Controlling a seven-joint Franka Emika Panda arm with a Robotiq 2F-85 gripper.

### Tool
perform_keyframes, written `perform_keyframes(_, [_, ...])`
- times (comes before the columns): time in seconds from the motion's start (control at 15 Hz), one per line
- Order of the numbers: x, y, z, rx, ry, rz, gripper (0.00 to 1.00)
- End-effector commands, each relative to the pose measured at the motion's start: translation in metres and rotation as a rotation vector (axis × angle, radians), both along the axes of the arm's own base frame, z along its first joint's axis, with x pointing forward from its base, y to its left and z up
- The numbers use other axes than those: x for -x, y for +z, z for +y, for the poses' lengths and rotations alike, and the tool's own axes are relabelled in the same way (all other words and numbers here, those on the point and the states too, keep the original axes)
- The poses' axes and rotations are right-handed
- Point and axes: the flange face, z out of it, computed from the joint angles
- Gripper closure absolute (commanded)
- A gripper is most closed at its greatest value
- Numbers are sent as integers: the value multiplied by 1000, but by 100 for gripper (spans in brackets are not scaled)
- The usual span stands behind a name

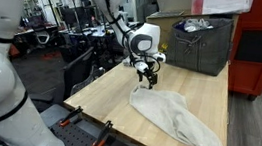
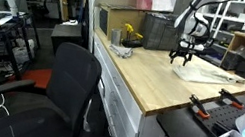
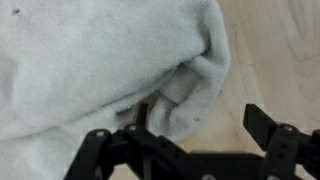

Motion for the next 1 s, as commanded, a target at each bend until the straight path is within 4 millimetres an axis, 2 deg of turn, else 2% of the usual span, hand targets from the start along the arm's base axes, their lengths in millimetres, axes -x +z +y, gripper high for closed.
perform_keyframes(0.0, [-7, -15, -8, 4, -20, 21, 32])
perform_keyframes(0.27, [-4, -21, -9, -13, -33, 41, 65])
perform_keyframes(0.6, [-3, 0, 5, -51, -20, 18, 99])
perform_keyframes(0.93, [-22, 44, 56, -109, 48, -62, 99])
